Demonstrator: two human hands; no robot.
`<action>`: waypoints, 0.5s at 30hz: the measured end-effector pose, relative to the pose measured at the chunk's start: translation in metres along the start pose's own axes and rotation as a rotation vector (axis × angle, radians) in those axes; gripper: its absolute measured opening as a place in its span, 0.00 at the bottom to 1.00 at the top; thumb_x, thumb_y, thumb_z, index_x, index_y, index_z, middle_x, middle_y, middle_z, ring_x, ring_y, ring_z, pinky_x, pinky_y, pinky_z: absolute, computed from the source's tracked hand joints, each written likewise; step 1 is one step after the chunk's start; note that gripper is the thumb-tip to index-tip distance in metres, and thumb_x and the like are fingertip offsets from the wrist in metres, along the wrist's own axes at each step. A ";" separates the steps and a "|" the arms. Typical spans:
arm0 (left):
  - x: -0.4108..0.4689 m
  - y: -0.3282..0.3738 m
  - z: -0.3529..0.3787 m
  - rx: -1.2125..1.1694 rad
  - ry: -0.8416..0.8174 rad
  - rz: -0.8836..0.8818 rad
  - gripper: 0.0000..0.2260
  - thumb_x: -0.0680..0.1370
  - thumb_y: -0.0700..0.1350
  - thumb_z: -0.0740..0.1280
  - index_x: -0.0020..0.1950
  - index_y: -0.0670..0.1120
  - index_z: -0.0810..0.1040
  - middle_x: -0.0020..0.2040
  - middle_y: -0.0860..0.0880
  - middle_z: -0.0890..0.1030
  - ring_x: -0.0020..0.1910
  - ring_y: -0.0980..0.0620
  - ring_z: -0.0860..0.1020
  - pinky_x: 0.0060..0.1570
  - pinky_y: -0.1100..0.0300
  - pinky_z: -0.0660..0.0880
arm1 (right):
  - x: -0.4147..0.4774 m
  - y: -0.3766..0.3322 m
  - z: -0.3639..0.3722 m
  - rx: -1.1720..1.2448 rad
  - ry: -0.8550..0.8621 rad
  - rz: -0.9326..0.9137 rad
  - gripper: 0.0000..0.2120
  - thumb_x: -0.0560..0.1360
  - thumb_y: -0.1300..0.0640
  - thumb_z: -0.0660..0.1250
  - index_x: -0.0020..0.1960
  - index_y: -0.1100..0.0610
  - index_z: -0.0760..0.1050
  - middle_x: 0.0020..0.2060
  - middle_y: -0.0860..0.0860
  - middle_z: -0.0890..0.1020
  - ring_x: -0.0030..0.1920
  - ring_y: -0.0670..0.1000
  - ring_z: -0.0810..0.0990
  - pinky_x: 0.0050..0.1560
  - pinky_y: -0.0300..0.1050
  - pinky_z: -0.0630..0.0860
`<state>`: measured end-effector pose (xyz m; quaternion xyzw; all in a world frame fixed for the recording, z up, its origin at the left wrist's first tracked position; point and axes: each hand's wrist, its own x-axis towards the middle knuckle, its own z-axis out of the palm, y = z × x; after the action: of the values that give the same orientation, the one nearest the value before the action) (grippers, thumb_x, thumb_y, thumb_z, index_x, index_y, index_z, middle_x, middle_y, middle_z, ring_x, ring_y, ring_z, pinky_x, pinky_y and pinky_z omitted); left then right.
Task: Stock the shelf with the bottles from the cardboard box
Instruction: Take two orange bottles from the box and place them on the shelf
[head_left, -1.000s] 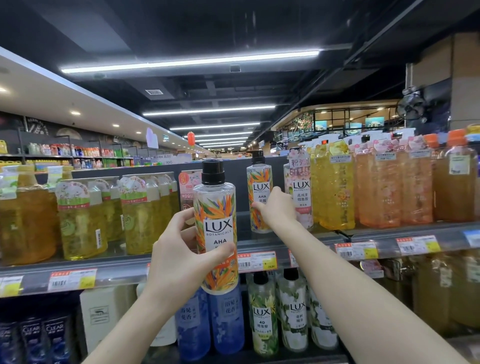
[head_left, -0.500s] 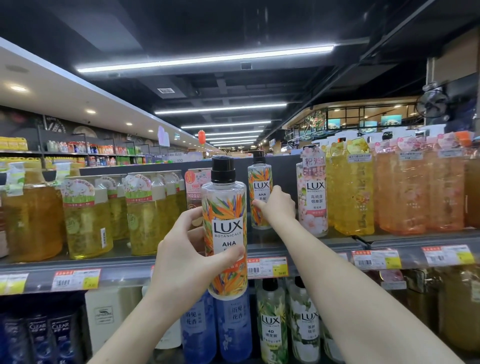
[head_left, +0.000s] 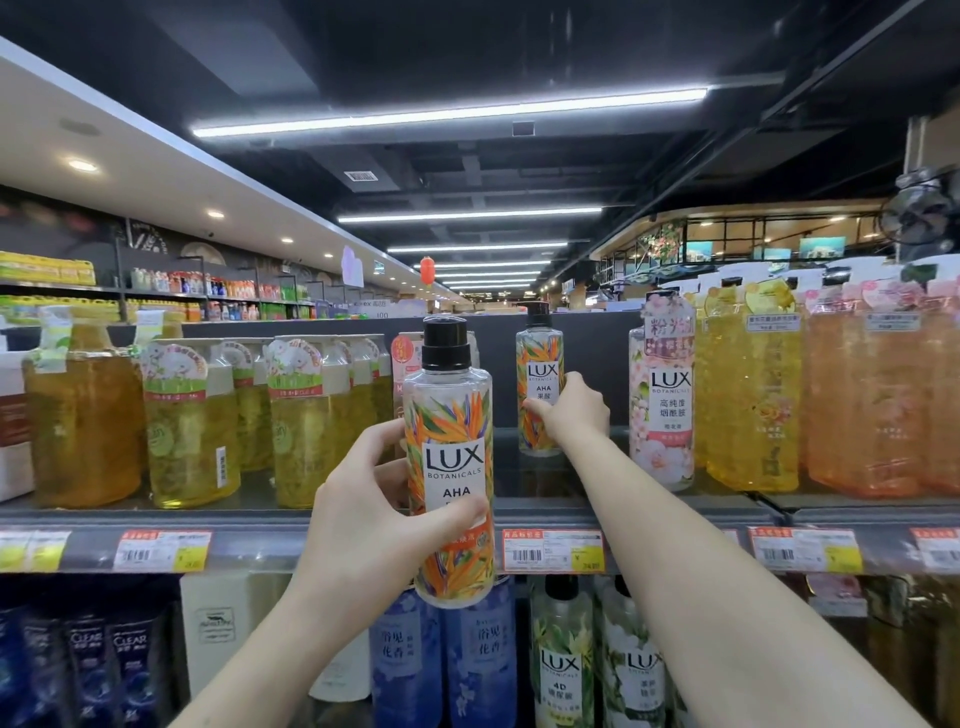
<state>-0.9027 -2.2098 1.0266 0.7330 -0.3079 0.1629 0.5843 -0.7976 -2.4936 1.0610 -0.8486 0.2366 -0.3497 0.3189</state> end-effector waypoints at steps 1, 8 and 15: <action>0.000 0.000 0.000 -0.003 -0.004 -0.002 0.30 0.65 0.48 0.84 0.60 0.65 0.73 0.49 0.62 0.87 0.48 0.61 0.86 0.40 0.62 0.83 | -0.001 0.001 0.001 0.010 0.005 0.000 0.25 0.76 0.42 0.74 0.64 0.54 0.70 0.61 0.54 0.81 0.59 0.57 0.82 0.51 0.52 0.81; 0.004 0.014 0.005 -0.040 -0.073 -0.006 0.28 0.67 0.46 0.83 0.61 0.61 0.74 0.47 0.62 0.87 0.46 0.62 0.86 0.36 0.68 0.81 | -0.011 -0.008 -0.005 0.048 -0.061 0.076 0.25 0.79 0.44 0.70 0.67 0.57 0.68 0.61 0.56 0.80 0.58 0.57 0.82 0.45 0.48 0.78; 0.023 0.034 0.022 -0.095 -0.115 0.023 0.28 0.68 0.44 0.83 0.62 0.57 0.76 0.51 0.58 0.88 0.50 0.60 0.86 0.43 0.62 0.84 | -0.052 -0.015 -0.066 0.268 -0.104 -0.072 0.15 0.80 0.60 0.65 0.67 0.58 0.75 0.57 0.54 0.84 0.50 0.54 0.86 0.49 0.53 0.85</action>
<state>-0.9103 -2.2413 1.0603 0.7091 -0.3569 0.1123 0.5977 -0.8778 -2.4755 1.0846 -0.8234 0.1404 -0.3448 0.4282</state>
